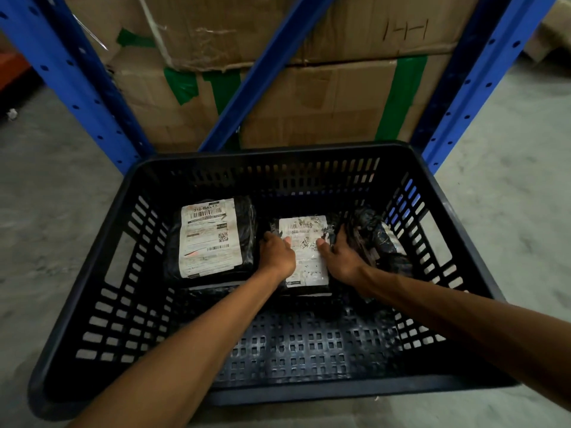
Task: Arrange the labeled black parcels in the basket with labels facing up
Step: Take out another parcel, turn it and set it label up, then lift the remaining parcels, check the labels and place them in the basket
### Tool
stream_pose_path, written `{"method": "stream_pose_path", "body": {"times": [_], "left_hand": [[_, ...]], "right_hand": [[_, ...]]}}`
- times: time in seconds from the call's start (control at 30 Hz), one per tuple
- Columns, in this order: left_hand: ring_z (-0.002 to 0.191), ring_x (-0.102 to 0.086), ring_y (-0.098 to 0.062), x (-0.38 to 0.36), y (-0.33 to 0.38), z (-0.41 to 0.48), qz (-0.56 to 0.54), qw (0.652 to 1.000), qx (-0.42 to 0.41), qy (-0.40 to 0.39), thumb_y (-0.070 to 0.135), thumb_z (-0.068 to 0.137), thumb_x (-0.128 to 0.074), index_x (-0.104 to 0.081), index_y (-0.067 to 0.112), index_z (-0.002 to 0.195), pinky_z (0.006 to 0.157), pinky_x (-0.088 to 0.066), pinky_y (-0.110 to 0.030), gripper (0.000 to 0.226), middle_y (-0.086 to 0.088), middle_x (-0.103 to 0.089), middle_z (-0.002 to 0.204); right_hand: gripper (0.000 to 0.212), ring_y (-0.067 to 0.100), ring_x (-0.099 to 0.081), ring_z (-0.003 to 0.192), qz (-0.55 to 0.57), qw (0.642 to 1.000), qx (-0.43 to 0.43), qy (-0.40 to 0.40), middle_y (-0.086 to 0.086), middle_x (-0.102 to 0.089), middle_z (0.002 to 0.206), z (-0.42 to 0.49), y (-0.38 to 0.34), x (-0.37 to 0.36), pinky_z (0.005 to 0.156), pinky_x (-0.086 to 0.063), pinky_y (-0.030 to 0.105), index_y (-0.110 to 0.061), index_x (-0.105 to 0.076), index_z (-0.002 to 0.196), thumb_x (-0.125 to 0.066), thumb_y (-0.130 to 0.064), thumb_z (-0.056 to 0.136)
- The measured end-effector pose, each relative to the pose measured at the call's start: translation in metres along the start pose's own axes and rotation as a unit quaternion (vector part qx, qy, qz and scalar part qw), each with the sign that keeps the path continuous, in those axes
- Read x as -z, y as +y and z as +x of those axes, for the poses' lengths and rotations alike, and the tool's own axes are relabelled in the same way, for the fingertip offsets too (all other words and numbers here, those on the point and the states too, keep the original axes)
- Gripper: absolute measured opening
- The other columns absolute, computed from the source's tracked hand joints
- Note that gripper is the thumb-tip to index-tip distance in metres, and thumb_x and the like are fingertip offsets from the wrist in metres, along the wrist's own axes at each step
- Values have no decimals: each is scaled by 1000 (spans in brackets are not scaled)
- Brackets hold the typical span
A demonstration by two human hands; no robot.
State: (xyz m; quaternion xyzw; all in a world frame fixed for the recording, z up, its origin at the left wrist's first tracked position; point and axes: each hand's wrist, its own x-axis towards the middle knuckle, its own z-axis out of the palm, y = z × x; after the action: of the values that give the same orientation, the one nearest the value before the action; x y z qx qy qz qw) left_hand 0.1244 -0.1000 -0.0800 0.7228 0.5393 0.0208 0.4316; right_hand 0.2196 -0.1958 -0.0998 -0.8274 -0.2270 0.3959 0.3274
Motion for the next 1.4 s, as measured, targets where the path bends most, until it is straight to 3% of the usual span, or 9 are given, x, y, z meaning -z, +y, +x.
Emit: {"method": "stream_pose_path", "body": {"times": [0.13,0.27,0.4,0.53,0.8,0.97,1.1,1.23,1.4], "left_hand": [[140,-38,-28,-1,3,-4,-34,999,-12,33,11,103,-42,-7,7,156,100,-38,-24,64,-16,-31,157],[136,-43,-30,6,16,-9,-72,995,-42,61,3,97,-47,-15,15,156,103,-48,-37,68,-12,-37,155],[128,-51,-27,9,50,-15,-82,982,-146,89,7,94,-46,-42,18,144,99,-46,-32,52,-9,-49,144],[101,-65,-30,-8,75,-15,-145,983,-94,-61,10,93,-42,-63,14,116,82,-57,-36,32,-17,-63,125],[95,-70,-37,-32,96,9,-178,970,-1,-163,30,98,-43,-37,5,145,80,-61,-38,54,-22,-51,139],[86,-68,-38,-37,103,13,-157,963,-10,-219,29,97,-45,-46,5,134,65,-61,-36,44,-22,-62,107],[68,-64,-29,-38,104,15,-172,963,-12,-209,23,96,-47,-53,2,121,59,-59,-31,33,-17,-62,80],[69,-62,-27,-36,100,12,-208,955,-17,-213,18,96,-45,-55,4,112,72,-59,-38,23,-15,-59,80],[68,-62,-32,-17,100,0,-273,936,1,-221,21,98,-46,-55,7,108,71,-58,-42,20,-17,-59,81]], "right_hand": [[65,36,-52,130,-90,993,-37,72,25,-51,145,-8,-27,4,101,-43,32,-1,-18,155,-43,-34,104],[20,31,-67,95,-279,957,54,57,20,-71,110,-37,-66,32,64,-49,27,3,-66,99,-54,-13,93],[20,39,-70,89,-351,911,143,161,21,-73,96,-70,-88,82,63,-45,29,-3,-71,91,-56,-11,81],[19,41,-71,91,-413,880,126,197,24,-73,96,-84,-76,113,62,-45,33,1,-68,88,-58,-14,82],[26,39,-71,89,-439,878,115,152,23,-73,93,-74,-44,102,60,-43,31,0,-66,77,-62,-25,86],[23,32,-72,92,-497,842,130,166,13,-74,100,-62,-33,87,63,-45,31,-7,-68,107,-58,-24,94],[25,33,-68,103,-567,799,118,162,12,-73,109,-54,-25,79,92,-49,39,-9,-64,117,-52,-18,97],[32,36,-60,112,-540,819,86,173,15,-69,114,-57,-27,75,76,-50,34,-11,-61,122,-60,-23,92],[34,29,-68,92,-499,829,121,221,11,-66,107,-79,-37,79,61,-39,30,-11,-62,110,-66,-33,85]]}}
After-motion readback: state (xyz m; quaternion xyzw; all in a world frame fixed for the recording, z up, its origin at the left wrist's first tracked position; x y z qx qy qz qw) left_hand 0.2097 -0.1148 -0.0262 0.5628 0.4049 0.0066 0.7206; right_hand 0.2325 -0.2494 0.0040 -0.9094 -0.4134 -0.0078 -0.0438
